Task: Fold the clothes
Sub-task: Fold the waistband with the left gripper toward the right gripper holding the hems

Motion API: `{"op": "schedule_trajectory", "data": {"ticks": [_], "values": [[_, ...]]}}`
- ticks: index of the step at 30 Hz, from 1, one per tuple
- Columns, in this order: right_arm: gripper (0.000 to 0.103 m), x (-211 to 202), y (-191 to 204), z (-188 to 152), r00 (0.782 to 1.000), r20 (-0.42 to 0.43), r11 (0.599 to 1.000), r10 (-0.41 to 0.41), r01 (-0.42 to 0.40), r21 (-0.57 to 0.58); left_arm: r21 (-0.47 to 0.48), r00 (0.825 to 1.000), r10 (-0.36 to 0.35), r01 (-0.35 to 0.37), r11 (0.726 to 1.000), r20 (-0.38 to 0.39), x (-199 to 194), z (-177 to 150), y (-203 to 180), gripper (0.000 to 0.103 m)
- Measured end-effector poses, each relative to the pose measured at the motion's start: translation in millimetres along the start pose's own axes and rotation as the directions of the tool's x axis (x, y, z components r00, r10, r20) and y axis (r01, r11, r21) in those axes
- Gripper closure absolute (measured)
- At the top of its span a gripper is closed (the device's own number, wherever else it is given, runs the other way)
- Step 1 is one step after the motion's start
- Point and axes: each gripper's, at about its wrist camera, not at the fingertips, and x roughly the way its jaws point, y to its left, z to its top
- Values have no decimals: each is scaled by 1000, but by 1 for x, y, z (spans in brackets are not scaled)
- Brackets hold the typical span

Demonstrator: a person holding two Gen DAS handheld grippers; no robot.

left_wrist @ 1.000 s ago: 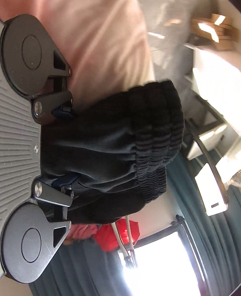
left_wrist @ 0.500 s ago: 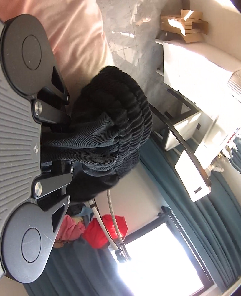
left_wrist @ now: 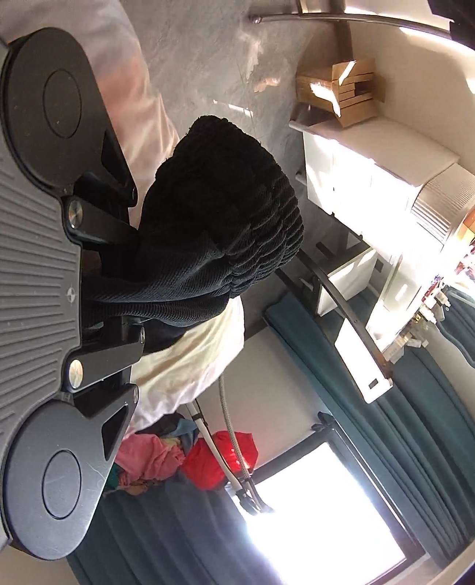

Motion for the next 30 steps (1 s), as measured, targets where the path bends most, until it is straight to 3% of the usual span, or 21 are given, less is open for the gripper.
{"op": "schedule_trajectory", "data": {"ticks": [5,11,17,20,24,26,30], "values": [[91,-5,-23,-9,998,-55,1000,-11,12,5,27,997,26,-24,999,-72,7,-26,46,89],[91,-5,-36,-15,998,-62,998,7,-4,56,82,995,5,3,997,-101,19,-48,64,83],[91,-3,-42,-14,997,-71,999,19,-16,47,262,991,39,-4,965,-131,0,-64,56,58],[91,-2,-42,-13,997,-81,1000,19,-19,8,350,992,74,-34,936,-101,-21,-73,50,55],[91,-3,-42,-12,997,-78,1000,22,-22,0,407,993,113,-110,907,17,-57,-83,34,37],[91,-5,-41,-12,997,-71,1000,22,-22,3,430,993,80,-108,896,83,-75,-91,19,33],[91,-6,-42,-11,998,-62,1000,25,-24,12,535,986,7,-97,839,169,-91,-116,-31,26]]}}
